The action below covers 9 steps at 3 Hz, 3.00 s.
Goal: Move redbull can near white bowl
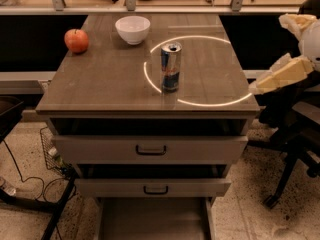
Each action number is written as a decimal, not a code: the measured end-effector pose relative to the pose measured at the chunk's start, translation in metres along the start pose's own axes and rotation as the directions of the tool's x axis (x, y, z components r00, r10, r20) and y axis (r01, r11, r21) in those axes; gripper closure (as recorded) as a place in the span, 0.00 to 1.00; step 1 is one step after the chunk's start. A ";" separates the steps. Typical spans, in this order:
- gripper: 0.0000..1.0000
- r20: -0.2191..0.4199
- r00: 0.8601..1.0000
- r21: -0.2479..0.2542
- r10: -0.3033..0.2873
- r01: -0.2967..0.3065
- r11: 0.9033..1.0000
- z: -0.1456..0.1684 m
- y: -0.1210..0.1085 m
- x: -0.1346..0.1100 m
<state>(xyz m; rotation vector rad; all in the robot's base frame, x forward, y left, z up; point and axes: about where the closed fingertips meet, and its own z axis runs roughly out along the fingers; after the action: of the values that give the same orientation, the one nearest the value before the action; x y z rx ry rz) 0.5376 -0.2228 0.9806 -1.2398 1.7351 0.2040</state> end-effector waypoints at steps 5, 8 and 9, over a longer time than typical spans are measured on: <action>0.00 0.297 0.938 -0.270 0.176 -0.095 0.958 0.146 0.026 -0.034; 0.02 0.417 0.865 -0.360 0.280 -0.126 0.925 0.201 0.037 -0.050; 0.05 0.449 0.850 -0.372 0.275 -0.102 0.922 0.206 0.038 -0.059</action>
Offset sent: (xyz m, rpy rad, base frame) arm 0.0192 0.0188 -0.0002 0.1763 -0.0375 0.0516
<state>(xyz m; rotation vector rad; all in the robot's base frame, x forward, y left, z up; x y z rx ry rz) 0.6311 -0.0419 0.9034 -1.1175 1.3961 0.8964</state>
